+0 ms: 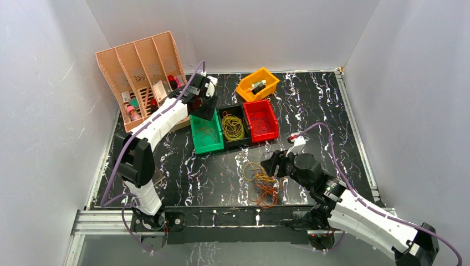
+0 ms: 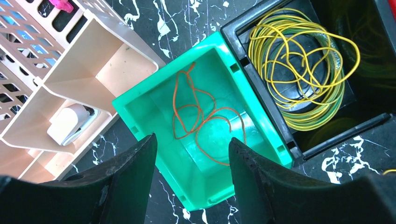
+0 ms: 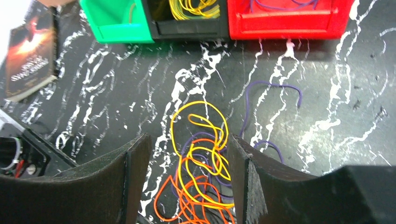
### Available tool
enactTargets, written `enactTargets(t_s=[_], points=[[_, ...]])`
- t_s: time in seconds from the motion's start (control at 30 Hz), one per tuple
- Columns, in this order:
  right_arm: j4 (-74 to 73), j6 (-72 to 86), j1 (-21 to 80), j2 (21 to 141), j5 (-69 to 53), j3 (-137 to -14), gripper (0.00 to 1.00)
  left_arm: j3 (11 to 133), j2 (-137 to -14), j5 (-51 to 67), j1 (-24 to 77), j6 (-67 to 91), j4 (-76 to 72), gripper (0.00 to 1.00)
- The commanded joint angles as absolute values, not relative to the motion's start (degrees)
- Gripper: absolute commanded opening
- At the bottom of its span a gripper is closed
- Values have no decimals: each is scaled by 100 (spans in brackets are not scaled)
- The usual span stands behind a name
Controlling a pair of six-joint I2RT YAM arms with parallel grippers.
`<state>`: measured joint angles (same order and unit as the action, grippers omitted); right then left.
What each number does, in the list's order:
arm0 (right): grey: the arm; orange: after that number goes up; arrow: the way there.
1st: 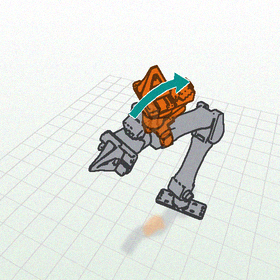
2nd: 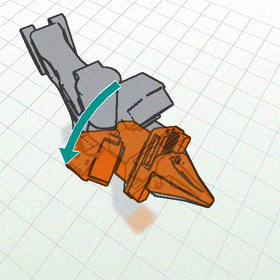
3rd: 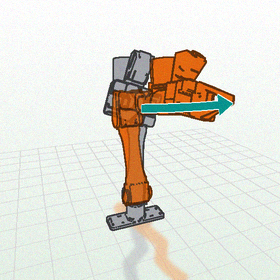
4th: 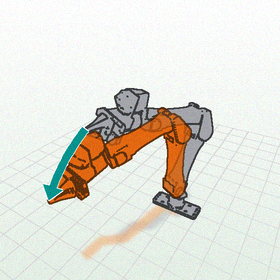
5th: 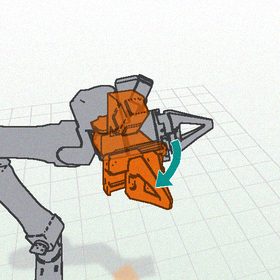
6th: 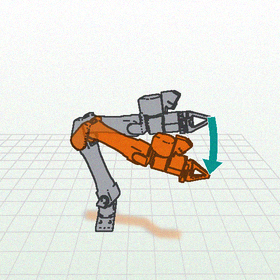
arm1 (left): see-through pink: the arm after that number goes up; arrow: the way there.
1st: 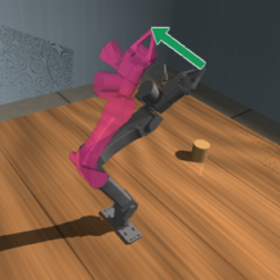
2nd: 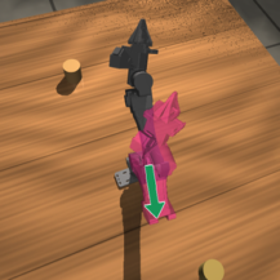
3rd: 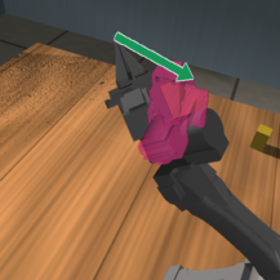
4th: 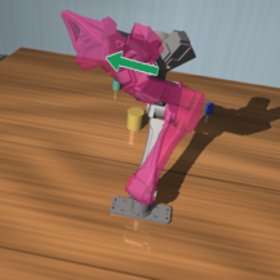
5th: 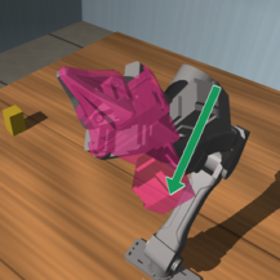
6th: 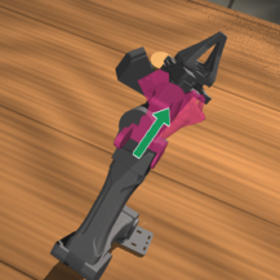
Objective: Untangle the cables
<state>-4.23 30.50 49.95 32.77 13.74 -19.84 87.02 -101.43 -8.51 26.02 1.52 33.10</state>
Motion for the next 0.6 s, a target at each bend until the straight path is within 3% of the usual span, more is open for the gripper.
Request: enactTargets(t_s=[0.0, 0.17, 0.4, 0.57], points=[[-862, 3134, 5027, 3521, 1666, -2382, 69, 8482, -9349, -552, 2575, 154, 3439, 57], [-1507, 3204, 5025, 4098, 1770, -2846, 68, 7796, -8506, 318, 2578, 221, 2913, 64], [-2495, 3355, 5022, 4839, 1421, -3474, 66, 6900, -7741, 1694, 2609, 871, 2447, 63], [-3093, 3572, 5027, 4976, 1061, -3811, 66, 6179, -7358, 1982, 2793, 1244, 2065, 61]])
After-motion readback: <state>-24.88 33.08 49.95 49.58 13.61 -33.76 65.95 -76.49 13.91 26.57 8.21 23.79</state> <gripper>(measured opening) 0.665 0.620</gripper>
